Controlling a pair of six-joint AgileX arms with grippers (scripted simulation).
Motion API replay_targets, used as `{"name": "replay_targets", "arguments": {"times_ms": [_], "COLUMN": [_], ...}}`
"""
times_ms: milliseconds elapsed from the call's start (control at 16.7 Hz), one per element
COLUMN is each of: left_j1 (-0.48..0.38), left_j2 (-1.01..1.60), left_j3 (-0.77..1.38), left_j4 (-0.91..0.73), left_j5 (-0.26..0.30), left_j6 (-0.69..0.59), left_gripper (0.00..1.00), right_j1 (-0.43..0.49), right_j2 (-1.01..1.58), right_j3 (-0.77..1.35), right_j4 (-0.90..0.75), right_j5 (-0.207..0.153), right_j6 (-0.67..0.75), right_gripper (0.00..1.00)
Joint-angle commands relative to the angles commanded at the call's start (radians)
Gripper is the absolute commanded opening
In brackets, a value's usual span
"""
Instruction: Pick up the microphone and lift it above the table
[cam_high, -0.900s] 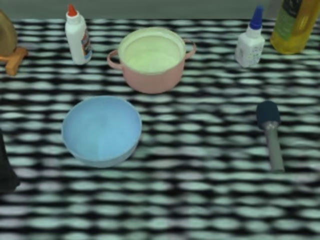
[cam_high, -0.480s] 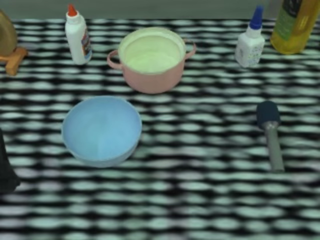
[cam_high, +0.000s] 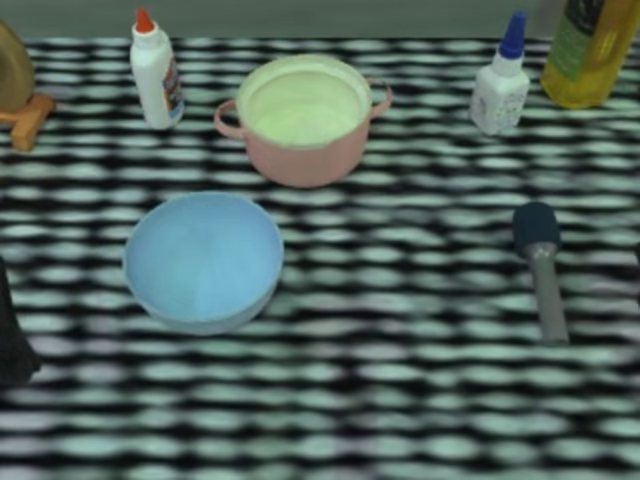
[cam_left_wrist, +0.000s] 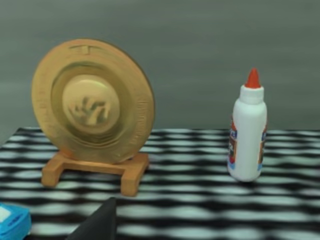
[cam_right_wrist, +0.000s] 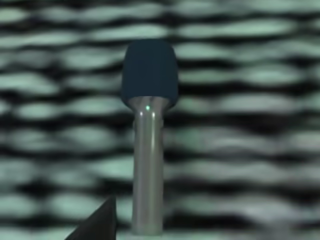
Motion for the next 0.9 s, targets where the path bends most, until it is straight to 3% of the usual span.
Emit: {"name": "replay_targets", "arguments": {"times_ms": [480,900], "left_j1": [0.0,0.0], "left_j2": [0.0,0.0], "left_j3": [0.0,0.0], "left_j4": [0.0,0.0], "left_j5": [0.0,0.0], "left_j6": [0.0,0.0], "left_gripper": [1.0,1.0], "right_j1": [0.165,0.216], "right_j2": [0.705,0.906], "right_j3": [0.501,0.64], "right_j4": [-0.363,-0.5], "right_j5": [0.043,0.063], "right_j6": [0.178,0.231], "right_gripper": [1.0,1.0]}}
